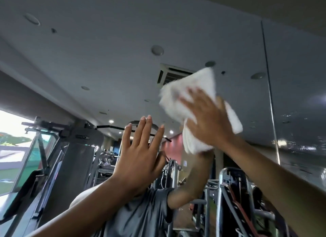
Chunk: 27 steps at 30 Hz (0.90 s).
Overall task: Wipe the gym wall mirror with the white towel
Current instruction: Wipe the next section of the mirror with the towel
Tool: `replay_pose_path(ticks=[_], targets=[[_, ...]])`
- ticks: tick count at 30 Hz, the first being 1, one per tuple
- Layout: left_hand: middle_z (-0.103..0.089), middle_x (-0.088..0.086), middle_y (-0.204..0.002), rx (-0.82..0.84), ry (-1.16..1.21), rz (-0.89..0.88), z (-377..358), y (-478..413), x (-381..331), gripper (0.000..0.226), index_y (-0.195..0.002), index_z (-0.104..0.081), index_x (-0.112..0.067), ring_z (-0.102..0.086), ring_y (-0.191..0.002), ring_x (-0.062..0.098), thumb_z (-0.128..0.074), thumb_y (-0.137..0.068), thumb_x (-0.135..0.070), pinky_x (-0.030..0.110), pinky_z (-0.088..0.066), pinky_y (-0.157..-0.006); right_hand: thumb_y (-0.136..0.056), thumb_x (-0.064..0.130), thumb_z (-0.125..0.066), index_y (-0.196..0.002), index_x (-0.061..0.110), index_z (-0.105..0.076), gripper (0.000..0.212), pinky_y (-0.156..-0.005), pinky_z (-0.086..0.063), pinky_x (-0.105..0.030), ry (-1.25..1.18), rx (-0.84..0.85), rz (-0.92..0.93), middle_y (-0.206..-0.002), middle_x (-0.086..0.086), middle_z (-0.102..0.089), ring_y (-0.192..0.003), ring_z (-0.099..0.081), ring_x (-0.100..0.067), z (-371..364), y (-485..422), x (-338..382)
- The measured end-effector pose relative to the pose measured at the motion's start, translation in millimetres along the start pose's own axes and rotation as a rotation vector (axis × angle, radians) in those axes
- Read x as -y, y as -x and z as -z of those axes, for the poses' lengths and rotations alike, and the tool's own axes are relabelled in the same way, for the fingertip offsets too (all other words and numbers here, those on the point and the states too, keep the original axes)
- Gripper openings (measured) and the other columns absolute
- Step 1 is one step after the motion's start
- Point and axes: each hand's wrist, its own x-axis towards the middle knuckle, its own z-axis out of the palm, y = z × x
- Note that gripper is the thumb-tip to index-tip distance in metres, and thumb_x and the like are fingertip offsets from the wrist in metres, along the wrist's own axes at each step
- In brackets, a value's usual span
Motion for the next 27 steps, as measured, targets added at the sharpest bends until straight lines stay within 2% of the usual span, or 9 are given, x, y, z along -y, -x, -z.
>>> replay_pose_path(ticks=[2, 4, 9, 11, 13, 17, 19, 24, 27], targets=[[-0.034, 0.026, -0.156, -0.001, 0.011, -0.014, -3, -2, -7, 0.061, -0.145, -0.05, -0.01, -0.03, -0.147, 0.039, -0.035, -0.096, -0.042, 0.061, -0.019, -0.112, -0.086, 0.047, -0.044, -0.15, 0.034, -0.037, 0.066, -0.107, -0.029, -0.058, 0.025, 0.071, 0.416, -0.163, -0.003, -0.029, -0.15, -0.029, -0.026, 8, 19, -22], [-0.035, 0.025, -0.156, -0.002, 0.011, -0.029, -5, -4, -16, 0.06, -0.144, -0.051, -0.009, -0.031, -0.147, 0.039, -0.036, -0.095, -0.041, 0.058, -0.018, -0.114, -0.083, 0.044, -0.046, -0.15, 0.033, -0.037, 0.068, -0.106, -0.032, -0.058, 0.043, 0.096, 0.437, -0.162, -0.003, -0.031, -0.149, -0.03, -0.024, 9, 31, -52], [-0.042, 0.027, -0.151, -0.037, 0.046, -0.067, -11, -23, -50, 0.056, -0.137, -0.057, -0.01, -0.037, -0.143, 0.038, -0.038, -0.092, -0.038, 0.057, -0.027, -0.114, -0.087, 0.044, -0.033, -0.151, 0.032, -0.038, 0.065, -0.111, -0.027, -0.057, -0.065, -0.089, -0.703, -0.162, 0.001, -0.031, -0.148, -0.026, -0.021, 5, 30, -86], [-0.042, 0.028, -0.15, -0.044, 0.041, -0.068, -13, -27, -63, 0.054, -0.134, -0.057, -0.009, -0.039, -0.142, 0.04, -0.039, -0.092, -0.038, 0.06, -0.033, -0.112, -0.092, 0.043, -0.036, -0.153, 0.031, -0.035, 0.062, -0.113, -0.02, -0.057, -0.062, -0.069, -0.901, -0.164, 0.001, -0.025, -0.15, -0.021, -0.021, 6, 24, -74], [-0.042, 0.027, -0.151, -0.052, 0.048, -0.063, -18, -25, -74, 0.054, -0.135, -0.056, -0.01, -0.039, -0.143, 0.039, -0.04, -0.092, -0.038, 0.059, -0.031, -0.113, -0.095, 0.042, -0.038, -0.155, 0.031, -0.031, 0.061, -0.113, -0.019, -0.06, -0.024, -0.017, -0.738, -0.166, -0.001, -0.021, -0.152, -0.018, -0.023, 5, 45, -61], [-0.039, 0.027, -0.153, -0.097, 0.061, -0.071, -24, -16, -79, 0.055, -0.139, -0.055, -0.008, -0.036, -0.144, 0.04, -0.035, -0.096, -0.035, 0.06, -0.023, -0.115, -0.086, 0.043, -0.043, -0.152, 0.033, -0.031, 0.069, -0.103, -0.03, -0.057, 0.009, 0.13, 0.067, -0.165, -0.003, -0.023, -0.151, -0.022, -0.025, 15, 131, -58], [-0.035, 0.027, -0.155, -0.083, 0.048, -0.075, -25, -13, -82, 0.057, -0.144, -0.051, -0.008, -0.032, -0.146, 0.041, -0.033, -0.097, -0.035, 0.061, -0.025, -0.116, -0.083, 0.045, -0.046, -0.151, 0.034, -0.033, 0.07, -0.101, -0.035, -0.056, 0.022, 0.185, 0.138, -0.164, -0.003, -0.025, -0.15, -0.024, -0.024, 19, 147, -83], [-0.028, 0.025, -0.159, -0.045, 0.03, -0.077, -26, -10, -82, 0.059, -0.15, -0.044, -0.009, -0.024, -0.15, 0.038, -0.033, -0.098, -0.036, 0.059, -0.018, -0.119, -0.087, 0.049, -0.032, -0.153, 0.034, -0.032, 0.068, -0.112, -0.025, -0.064, -0.071, 0.014, -0.753, -0.165, 0.003, -0.022, -0.151, -0.019, -0.022, 11, 93, -85], [-0.029, 0.023, -0.16, -0.048, 0.037, -0.072, -24, -8, -80, 0.059, -0.15, -0.044, -0.01, -0.024, -0.15, 0.036, -0.032, -0.099, -0.037, 0.058, -0.018, -0.12, -0.089, 0.05, -0.028, -0.155, 0.032, -0.028, 0.069, -0.113, -0.024, -0.063, -0.01, 0.012, -0.785, -0.166, 0.0, -0.019, -0.151, -0.018, -0.024, 8, 88, -44]])
